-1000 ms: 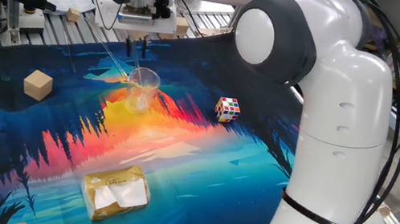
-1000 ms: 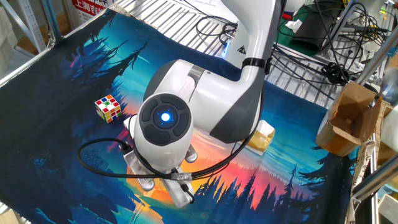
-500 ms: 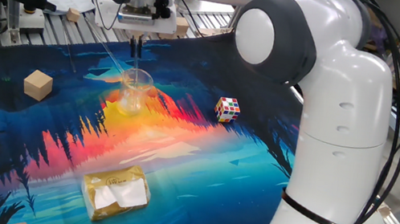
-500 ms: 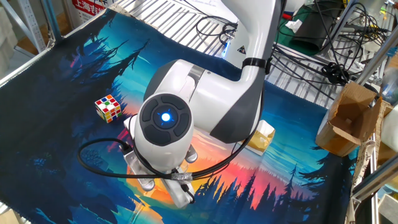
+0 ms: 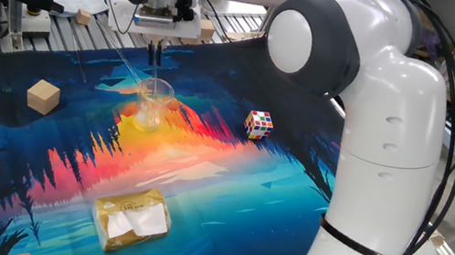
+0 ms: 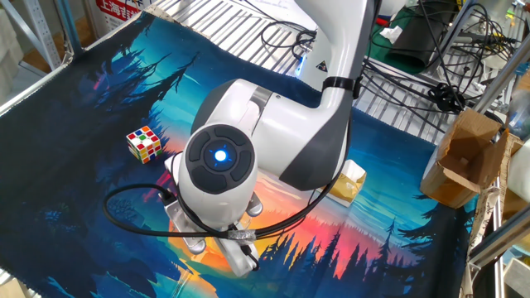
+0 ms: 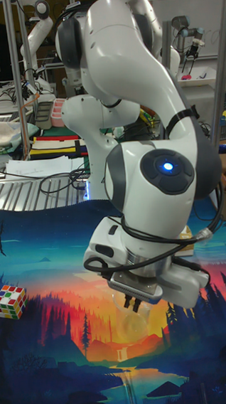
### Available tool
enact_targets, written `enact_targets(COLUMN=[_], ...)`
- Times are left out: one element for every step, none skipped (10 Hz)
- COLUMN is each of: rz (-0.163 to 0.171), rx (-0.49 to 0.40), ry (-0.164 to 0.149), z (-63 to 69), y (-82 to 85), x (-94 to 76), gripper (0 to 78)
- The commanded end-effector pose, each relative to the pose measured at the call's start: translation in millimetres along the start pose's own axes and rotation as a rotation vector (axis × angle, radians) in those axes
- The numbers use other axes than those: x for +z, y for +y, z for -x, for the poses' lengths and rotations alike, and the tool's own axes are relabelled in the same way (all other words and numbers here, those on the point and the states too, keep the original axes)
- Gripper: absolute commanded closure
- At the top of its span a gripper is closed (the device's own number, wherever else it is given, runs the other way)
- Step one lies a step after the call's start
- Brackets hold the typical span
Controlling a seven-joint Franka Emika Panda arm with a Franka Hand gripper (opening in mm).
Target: Shake the test tube
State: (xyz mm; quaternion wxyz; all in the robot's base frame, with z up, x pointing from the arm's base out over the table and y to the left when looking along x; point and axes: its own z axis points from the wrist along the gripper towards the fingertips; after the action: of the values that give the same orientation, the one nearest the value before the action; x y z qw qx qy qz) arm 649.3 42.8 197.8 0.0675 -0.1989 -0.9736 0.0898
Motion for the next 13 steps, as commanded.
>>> enact_targets(rz=[0.050,0.050,0.055,0.061,0.061,0.076,0.081,0.088,0.097,0.097,0.098,0.098,0.101], rx=[0.032,0.030,0.021,0.015,0.015,-0.005,-0.014,-0.023,-0.034,-0.040,-0.047,-0.048,-0.049], ry=[0.053,0.053,0.051,0.042,0.042,0.009,0.001,0.000,0.004,0.005,0.007,0.007,0.009], z=[-5.5,-5.7,-7.4,-9.1,-9.1,-12.4,-13.9,-15.1,-16.0,-16.3,-17.5,-17.8,-19.1], y=[-9.0,-9.6,-12.6,-15.0,-15.0,-22.9,-28.0,-33.8,-39.9,-43.0,-49.7,-50.6,-54.4], x=[-39.7,-41.3,-49.8,-56.7,-56.7,-72.9,-81.9,-91.4,-101.0,-105.7,-116.3,-117.8,-126.1], gripper=[76.4,76.4,76.4,76.4,76.4,76.4,76.4,76.4,76.4,76.4,76.4,76.4,76.4])
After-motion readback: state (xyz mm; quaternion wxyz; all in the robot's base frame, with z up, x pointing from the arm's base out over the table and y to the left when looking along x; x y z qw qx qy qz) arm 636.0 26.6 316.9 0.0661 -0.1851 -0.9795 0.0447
